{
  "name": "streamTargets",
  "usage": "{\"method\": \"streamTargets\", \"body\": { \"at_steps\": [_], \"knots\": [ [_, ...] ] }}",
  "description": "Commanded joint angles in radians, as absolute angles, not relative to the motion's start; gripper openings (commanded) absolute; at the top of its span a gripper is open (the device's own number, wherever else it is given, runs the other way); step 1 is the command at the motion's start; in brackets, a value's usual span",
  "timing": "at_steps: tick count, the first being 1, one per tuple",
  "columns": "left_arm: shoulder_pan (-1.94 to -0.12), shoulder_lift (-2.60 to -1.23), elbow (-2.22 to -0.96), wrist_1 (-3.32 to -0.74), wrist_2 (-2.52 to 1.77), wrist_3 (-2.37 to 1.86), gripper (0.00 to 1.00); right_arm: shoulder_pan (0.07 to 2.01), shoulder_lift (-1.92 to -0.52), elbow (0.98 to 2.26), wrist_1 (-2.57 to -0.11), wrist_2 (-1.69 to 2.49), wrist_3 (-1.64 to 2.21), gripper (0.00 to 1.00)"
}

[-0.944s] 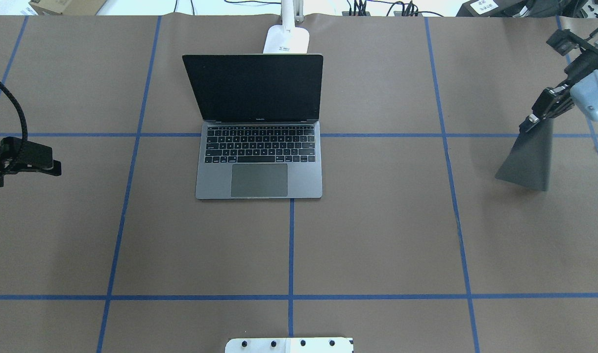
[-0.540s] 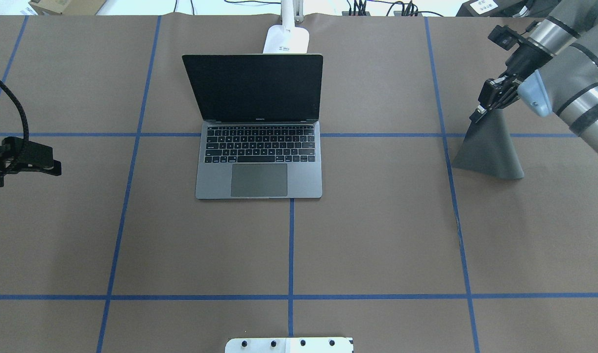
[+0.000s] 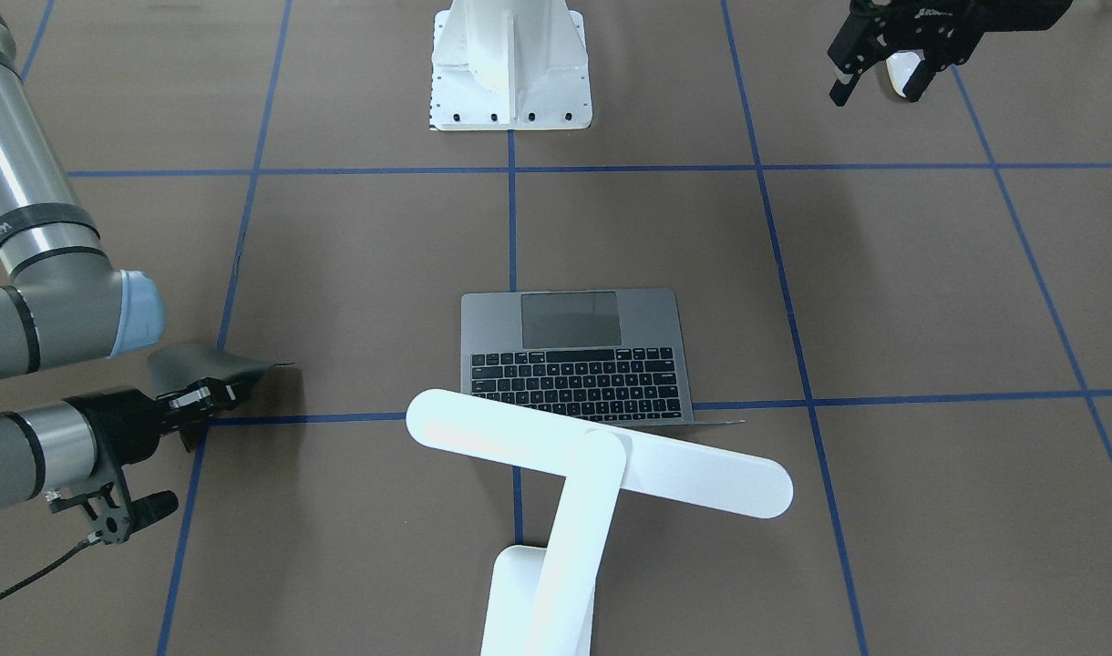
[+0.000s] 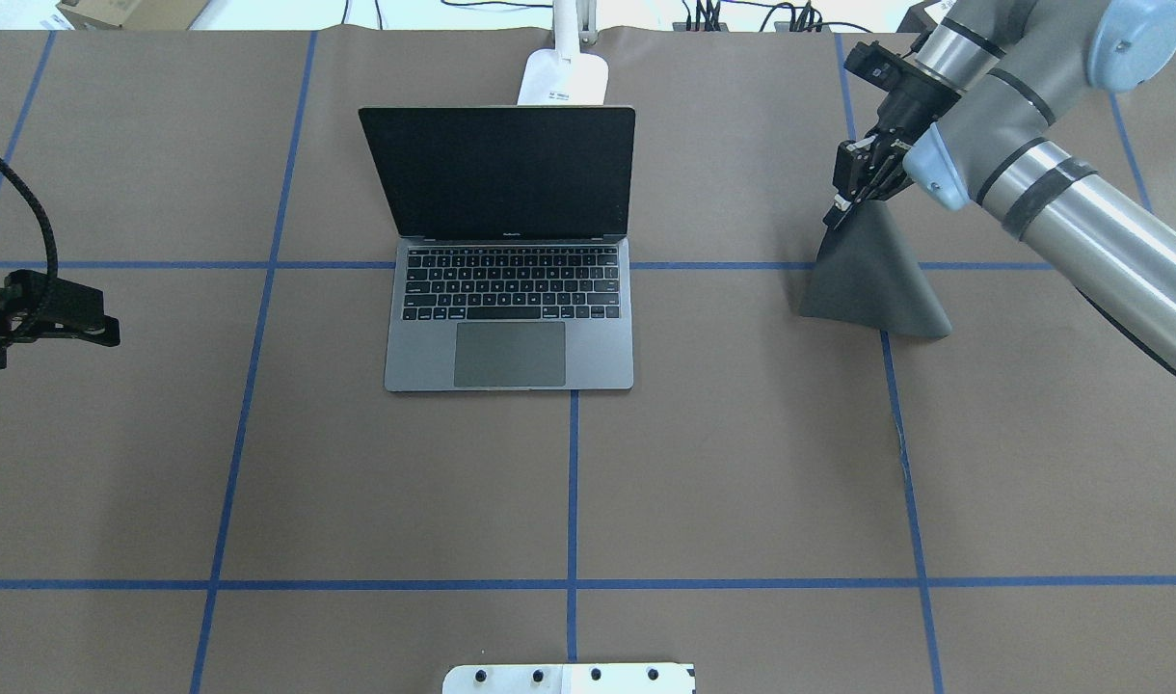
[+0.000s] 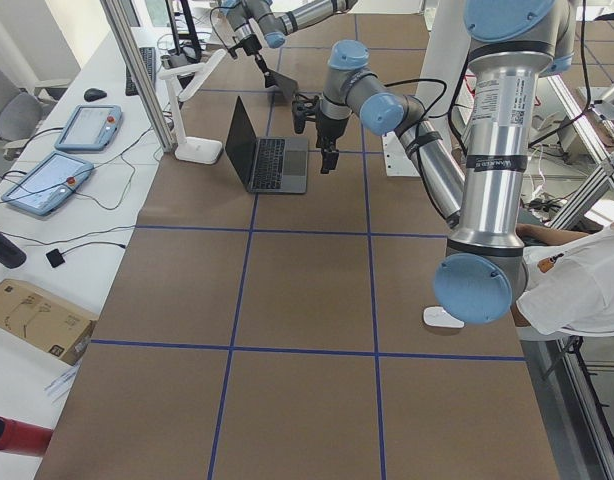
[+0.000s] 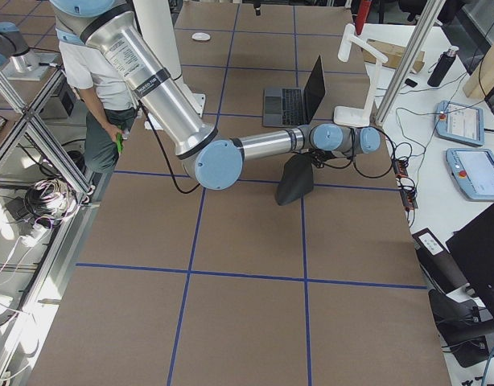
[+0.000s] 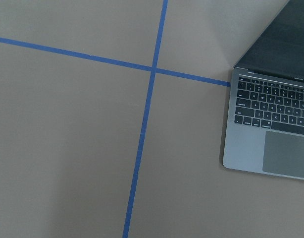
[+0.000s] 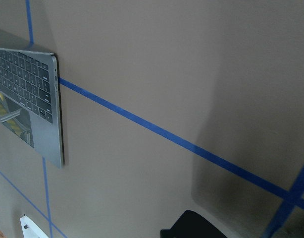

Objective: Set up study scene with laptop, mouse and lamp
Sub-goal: 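Bring the black mouse pad in the right gripper beside the laptop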

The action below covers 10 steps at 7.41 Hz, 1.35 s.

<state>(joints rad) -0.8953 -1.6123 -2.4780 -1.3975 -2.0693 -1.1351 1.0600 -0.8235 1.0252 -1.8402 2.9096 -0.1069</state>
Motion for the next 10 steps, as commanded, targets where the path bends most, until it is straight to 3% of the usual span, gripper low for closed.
{"method": "streamTargets", "body": {
  "at_steps": [1, 4, 6, 7, 9, 10],
  "knots": [
    [-0.896, -1.612, -2.48, -1.397, -2.069, -1.135, 0.99, 1.026, -0.749, 0.95, -1.838, 2.91, -0.086, 0.0],
    [-0.899, -1.612, -2.485, -1.397, -2.069, -1.135, 0.99, 0.996, -0.692, 0.875, -1.797, 2.908, -0.075, 0.03],
    [-0.9, -1.614, -2.487, -1.397, -2.069, -1.135, 0.99, 0.986, -0.655, 0.825, -1.782, 2.908, -0.074, 0.23],
    [-0.899, -1.614, -2.488, -1.397, -2.069, -1.135, 0.99, 0.986, -0.647, 0.821, -1.782, 2.908, -0.066, 0.39],
    [-0.9, -1.612, -2.49, -1.397, -2.069, -1.137, 0.99, 0.985, -0.608, 0.78, -1.779, 2.908, -0.012, 0.38],
    [-0.9, -1.609, -2.494, -1.397, -2.069, -1.137, 0.99, 0.985, -0.603, 0.779, -1.772, 2.908, -0.011, 0.43]
  ]
}}
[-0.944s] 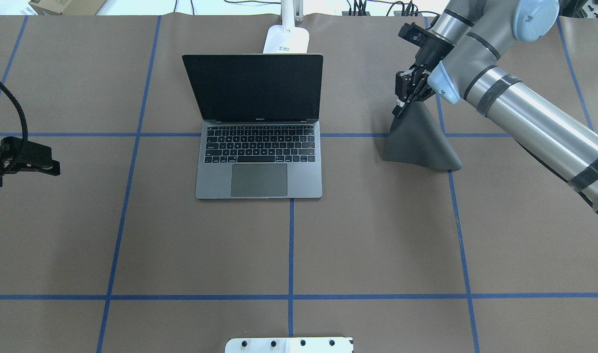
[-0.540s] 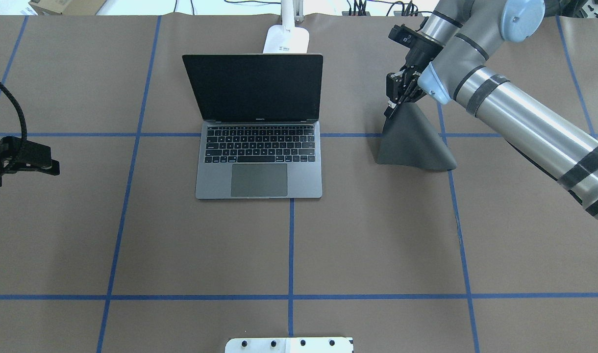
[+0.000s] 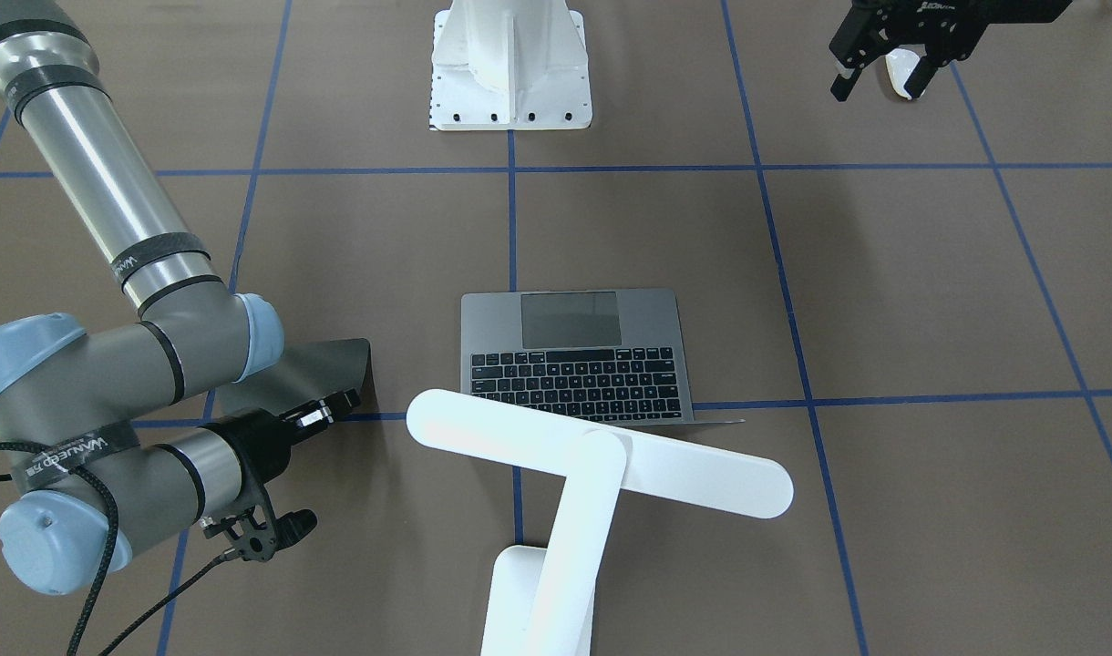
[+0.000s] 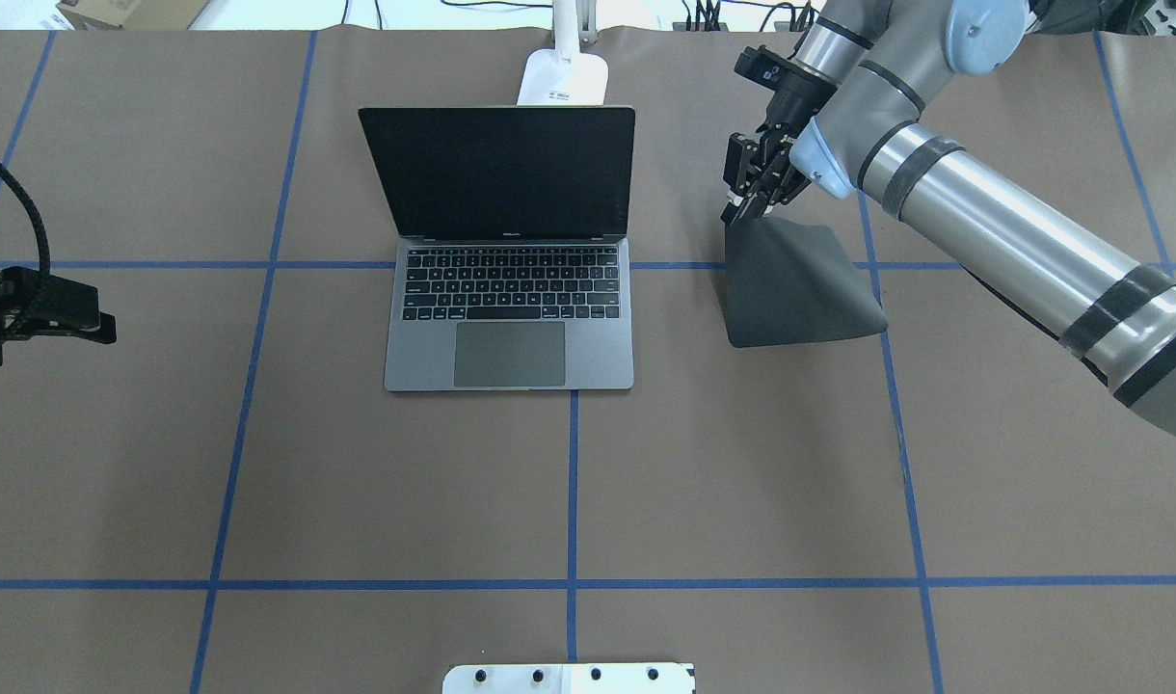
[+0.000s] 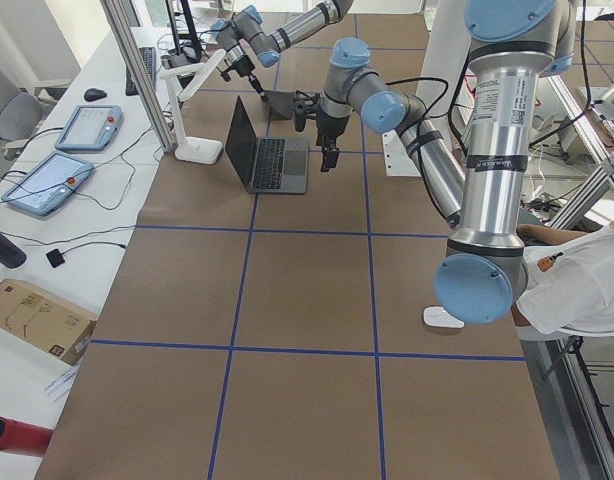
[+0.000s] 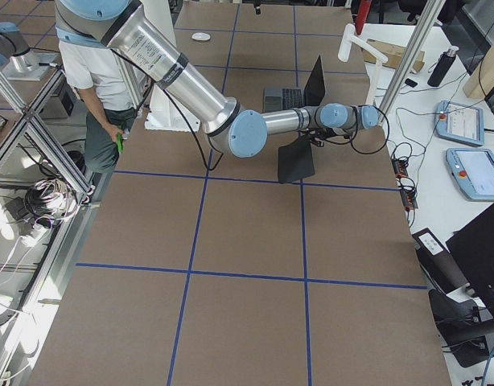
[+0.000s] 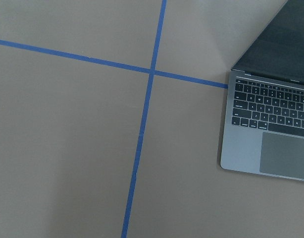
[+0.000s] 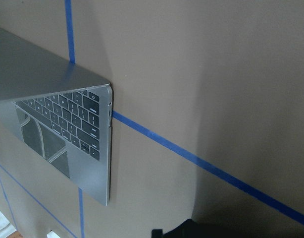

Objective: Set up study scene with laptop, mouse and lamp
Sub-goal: 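Release the mouse pad flat on the table with the right gripper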

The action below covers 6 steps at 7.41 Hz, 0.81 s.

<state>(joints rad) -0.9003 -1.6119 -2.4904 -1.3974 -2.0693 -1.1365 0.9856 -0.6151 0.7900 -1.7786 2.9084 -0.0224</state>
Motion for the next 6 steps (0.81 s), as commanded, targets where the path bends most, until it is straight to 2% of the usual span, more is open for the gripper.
{"method": "streamTargets", "body": {
  "at_steps": [1, 3, 5, 6],
  "knots": [
    [-0.902, -1.609, -2.494, -1.397, -2.069, -1.137, 0.99, 0.986, -0.592, 0.779, -1.772, 2.908, -0.005, 0.44],
    [-0.903, -1.602, -2.502, -1.397, -2.069, -1.138, 0.99, 1.009, -0.578, 0.778, -1.772, 2.91, 0.018, 0.45],
    [-0.904, -1.588, -2.5, -1.396, -2.071, -1.138, 0.99, 1.064, -0.584, 0.781, -1.769, 2.91, 0.029, 0.54],
    [-0.902, -1.588, -2.5, -1.396, -2.072, -1.138, 0.99, 1.077, -0.632, 0.817, -1.767, 2.908, 0.032, 0.57]
  ]
}}
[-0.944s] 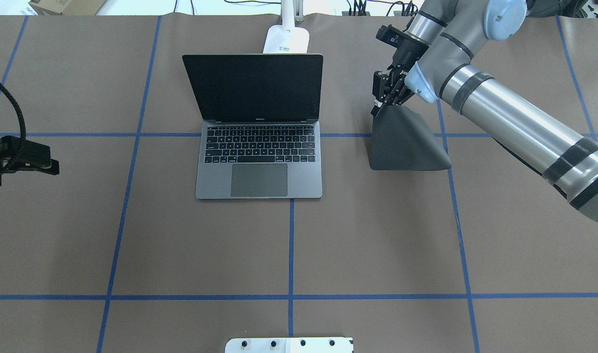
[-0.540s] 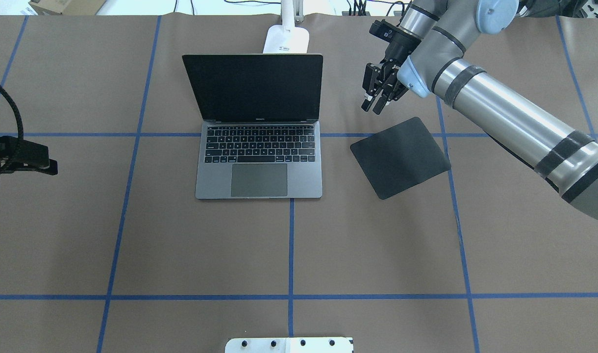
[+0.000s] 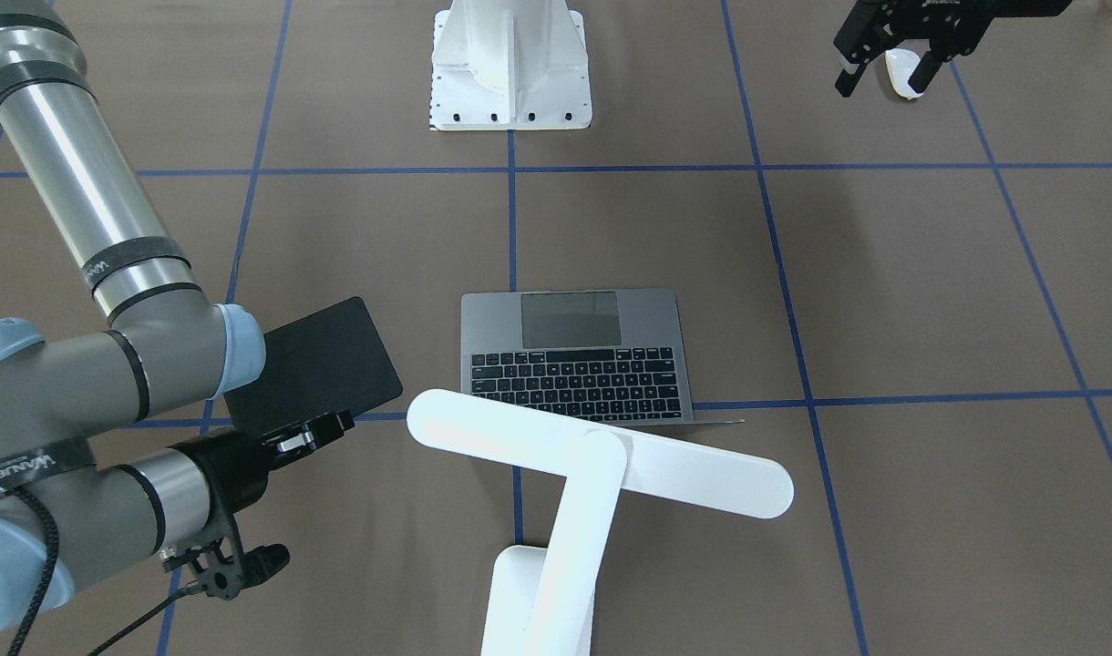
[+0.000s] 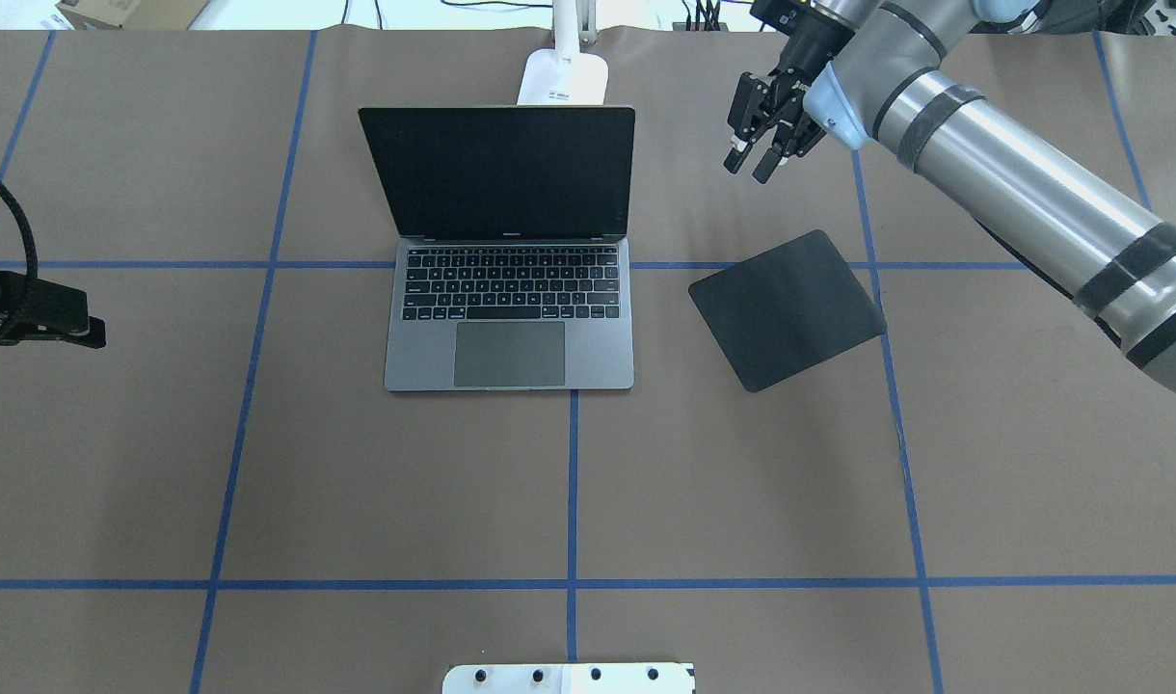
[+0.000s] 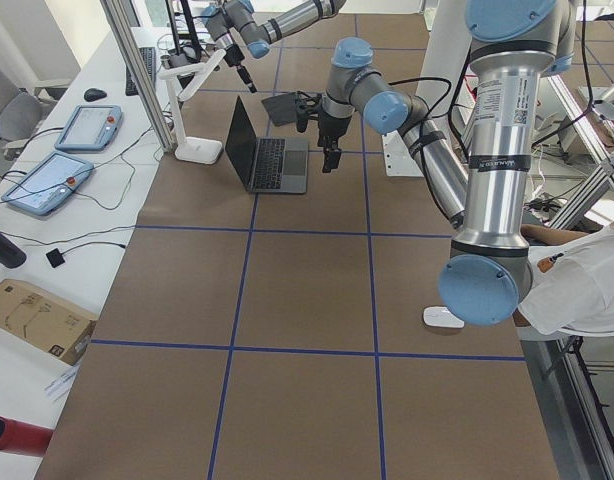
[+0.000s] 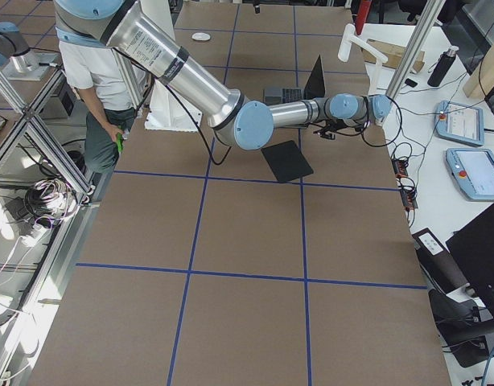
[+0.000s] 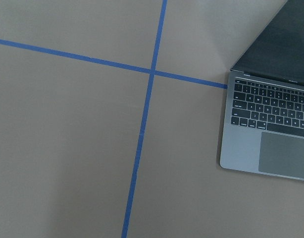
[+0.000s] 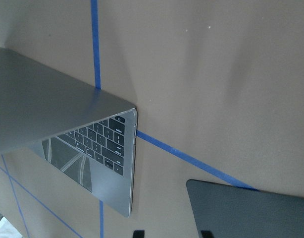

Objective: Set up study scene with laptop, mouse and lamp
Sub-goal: 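Withdraw the open right gripper away from the mouse pad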

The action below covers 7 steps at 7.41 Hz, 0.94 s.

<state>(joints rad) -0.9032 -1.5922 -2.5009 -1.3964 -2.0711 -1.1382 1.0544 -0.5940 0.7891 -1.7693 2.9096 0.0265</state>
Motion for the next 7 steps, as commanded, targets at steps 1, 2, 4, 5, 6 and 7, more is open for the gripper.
{"method": "streamTargets", "body": {
  "at_steps": [1, 2, 4, 5, 6, 7],
  "knots": [
    [-0.902, -1.562, -2.5, -1.396, -2.072, -1.137, 0.99, 1.087, -0.75, 0.948, -1.767, 2.904, 0.034, 0.58],
    [-0.902, -1.545, -2.502, -1.396, -2.077, -1.131, 0.99, 1.107, -0.849, 1.057, -1.767, 2.889, 0.035, 0.59],
    [-0.899, -1.52, -2.502, -1.394, -2.079, -1.121, 0.99, 1.126, -0.972, 1.236, -1.767, 2.698, 0.177, 0.5],
    [-0.897, -1.476, -2.502, -1.396, -2.08, -1.053, 0.99, 1.141, -1.02, 1.282, -1.767, 2.621, 0.189, 0.5],
    [-0.888, -1.445, -2.499, -1.4, -2.118, -0.993, 0.99, 1.161, -1.078, 1.339, -1.766, 2.54, 0.181, 0.51],
    [-0.868, -1.422, -2.497, -1.408, -2.12, -0.986, 0.99, 1.176, -1.125, 1.414, -1.766, 2.452, 0.178, 0.54]
  ]
}}
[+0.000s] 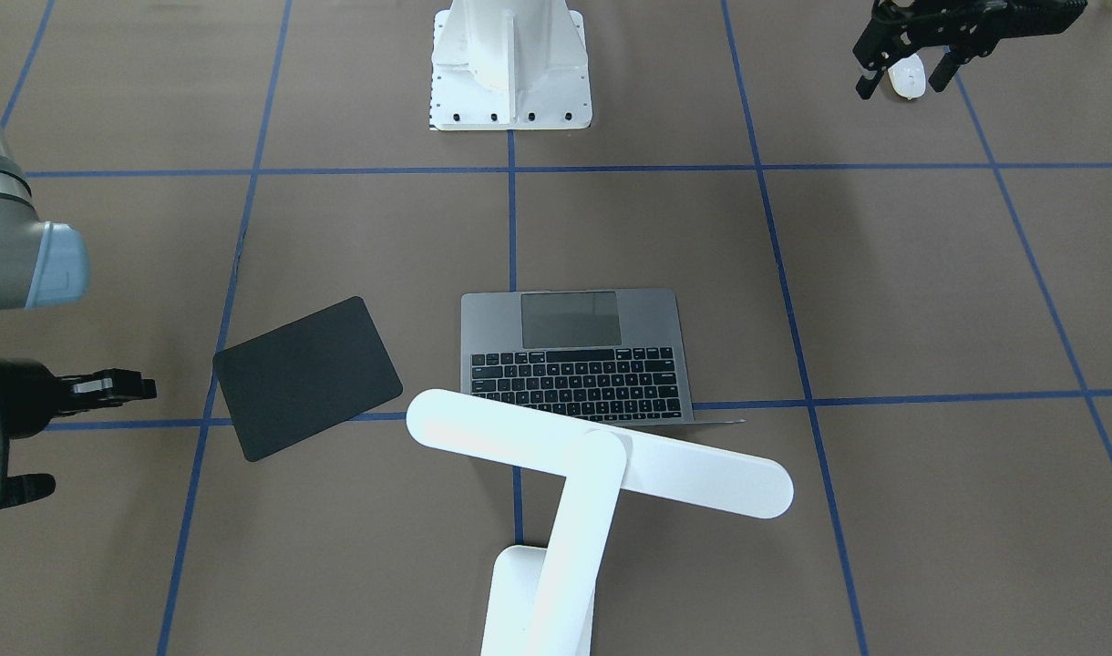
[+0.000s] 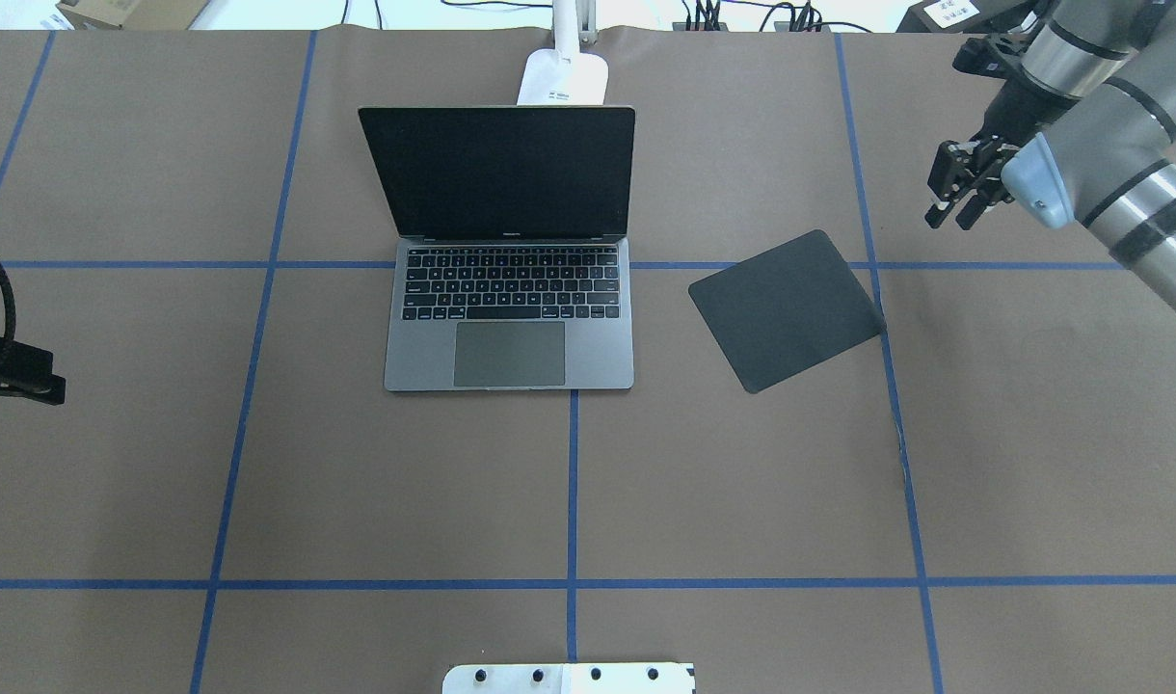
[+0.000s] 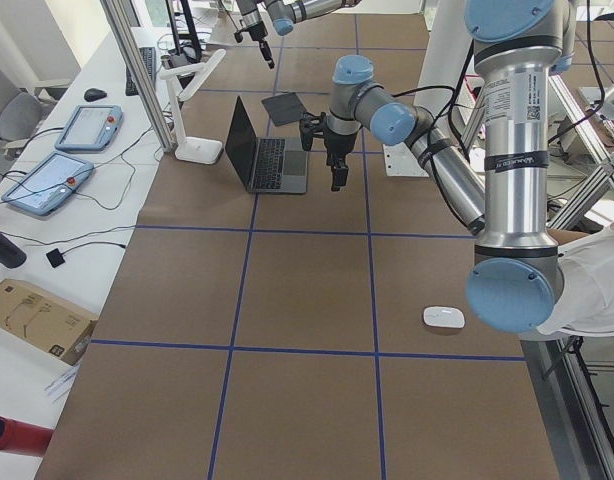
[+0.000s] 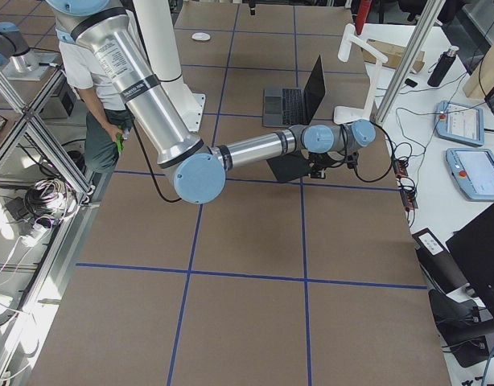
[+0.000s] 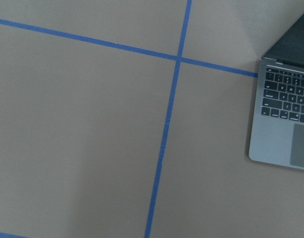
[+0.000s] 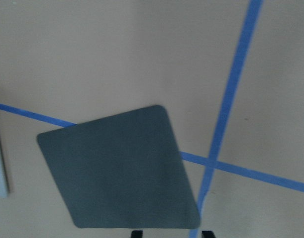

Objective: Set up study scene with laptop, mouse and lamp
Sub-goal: 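Withdraw the open right gripper away from the mouse pad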

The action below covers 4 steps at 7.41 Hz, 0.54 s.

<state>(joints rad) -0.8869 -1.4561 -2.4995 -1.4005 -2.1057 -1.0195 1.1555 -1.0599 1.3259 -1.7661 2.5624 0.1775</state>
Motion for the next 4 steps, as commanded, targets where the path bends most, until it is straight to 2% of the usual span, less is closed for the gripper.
{"method": "streamTargets", "body": {
  "at_steps": [1, 3, 4],
  "knots": [
    [-0.858, -1.37, -2.49, -1.46, -2.12, -0.956, 1.0, 1.181, -1.197, 1.492, -1.766, 2.404, 0.172, 0.59],
    [-0.857, -1.214, -2.372, -1.753, -2.12, -0.861, 1.0, 1.222, -1.268, 1.555, -1.747, 2.375, 0.111, 0.7],
    [-0.859, -1.099, -2.288, -2.002, -2.12, -0.832, 1.0, 1.23, -1.291, 1.554, -1.694, 2.376, 0.103, 0.71]
  ]
}}
